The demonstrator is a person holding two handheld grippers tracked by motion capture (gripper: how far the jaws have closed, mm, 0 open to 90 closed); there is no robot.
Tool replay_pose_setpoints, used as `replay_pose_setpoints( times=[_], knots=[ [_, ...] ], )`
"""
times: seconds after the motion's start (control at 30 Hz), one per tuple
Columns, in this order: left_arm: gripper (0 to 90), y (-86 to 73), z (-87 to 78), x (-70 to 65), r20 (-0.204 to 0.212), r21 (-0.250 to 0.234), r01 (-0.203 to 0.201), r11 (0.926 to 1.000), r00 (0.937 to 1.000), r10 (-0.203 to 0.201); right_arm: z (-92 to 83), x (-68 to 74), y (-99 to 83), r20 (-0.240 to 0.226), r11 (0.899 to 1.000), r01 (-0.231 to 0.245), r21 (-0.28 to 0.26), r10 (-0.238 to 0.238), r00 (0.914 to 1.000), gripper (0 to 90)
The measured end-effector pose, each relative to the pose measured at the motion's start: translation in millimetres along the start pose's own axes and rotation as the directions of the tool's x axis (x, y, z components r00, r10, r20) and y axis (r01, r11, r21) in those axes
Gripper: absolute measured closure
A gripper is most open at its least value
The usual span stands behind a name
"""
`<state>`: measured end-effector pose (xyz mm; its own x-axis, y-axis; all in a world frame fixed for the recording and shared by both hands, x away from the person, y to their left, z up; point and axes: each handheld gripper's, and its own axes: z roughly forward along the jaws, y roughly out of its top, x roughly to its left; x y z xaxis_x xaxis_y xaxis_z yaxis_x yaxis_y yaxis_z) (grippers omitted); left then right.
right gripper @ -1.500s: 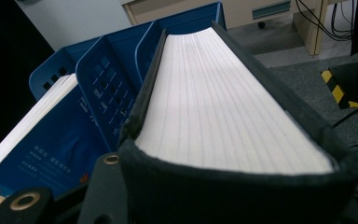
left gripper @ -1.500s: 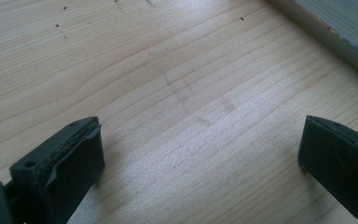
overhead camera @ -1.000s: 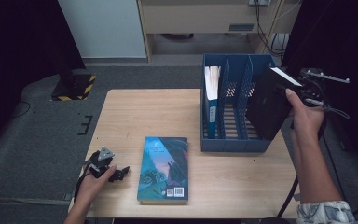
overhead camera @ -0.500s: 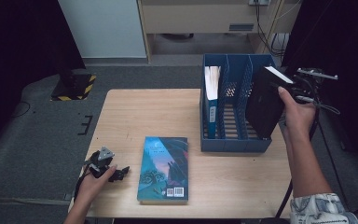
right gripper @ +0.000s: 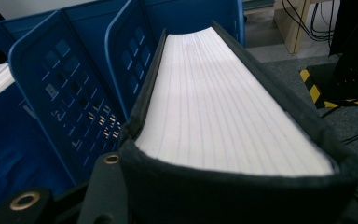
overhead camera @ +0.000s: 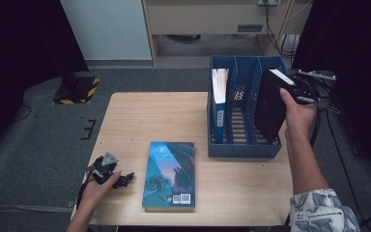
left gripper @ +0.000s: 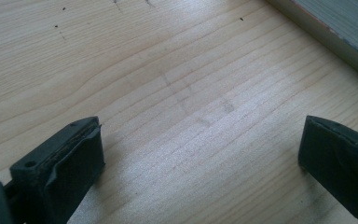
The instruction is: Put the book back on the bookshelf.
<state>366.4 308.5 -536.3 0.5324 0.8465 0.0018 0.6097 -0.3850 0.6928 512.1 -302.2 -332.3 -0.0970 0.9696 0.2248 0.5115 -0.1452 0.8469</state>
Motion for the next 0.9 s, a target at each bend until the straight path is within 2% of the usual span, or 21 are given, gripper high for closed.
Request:
replay_pose_setpoints(
  times=[0.9],
  knots=[
    [0.0,0.1,0.2,-0.4,-0.001,-0.001,0.000,1.0000,1.0000,0.000,21.0,2.5,-14.6,0.037,1.000,-0.006,0.014,0.005,0.9993,53.3]
  ],
)
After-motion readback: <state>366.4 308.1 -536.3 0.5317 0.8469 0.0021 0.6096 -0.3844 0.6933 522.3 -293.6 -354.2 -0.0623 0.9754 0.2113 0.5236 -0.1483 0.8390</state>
